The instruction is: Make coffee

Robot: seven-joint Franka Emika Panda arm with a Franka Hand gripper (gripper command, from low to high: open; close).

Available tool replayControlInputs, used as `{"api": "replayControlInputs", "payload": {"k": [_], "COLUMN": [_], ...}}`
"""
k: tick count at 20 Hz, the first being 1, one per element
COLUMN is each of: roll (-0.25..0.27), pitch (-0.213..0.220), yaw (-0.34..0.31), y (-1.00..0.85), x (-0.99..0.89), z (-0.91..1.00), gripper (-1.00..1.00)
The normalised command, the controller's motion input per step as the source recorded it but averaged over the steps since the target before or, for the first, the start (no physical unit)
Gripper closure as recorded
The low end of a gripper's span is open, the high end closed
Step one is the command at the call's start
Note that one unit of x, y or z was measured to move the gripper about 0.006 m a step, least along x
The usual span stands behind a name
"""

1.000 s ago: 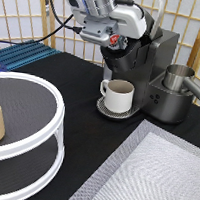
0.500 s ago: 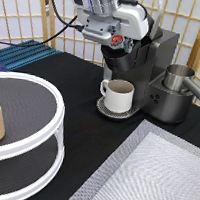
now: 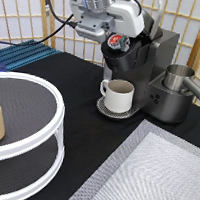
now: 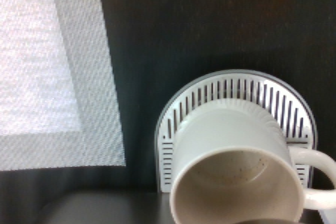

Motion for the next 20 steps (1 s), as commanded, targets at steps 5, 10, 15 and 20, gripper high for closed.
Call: {"api": "replayControlInputs", "payload": {"k": [5, 10, 15, 20], "roll": [-0.016, -0.038, -0.133, -0.181], "pitch": [-0.070, -0.068, -0.027, 0.029], "yaw": [-0.065, -0.077, -0.042, -0.029], "y": [0.10, 0.14, 0.79, 0.94], "x": [-0.35, -0.25, 0.03, 0.28], "z": [0.70, 0.77, 0.93, 0.47], "gripper": [-1.00, -1.00, -1.00, -1.00]}}
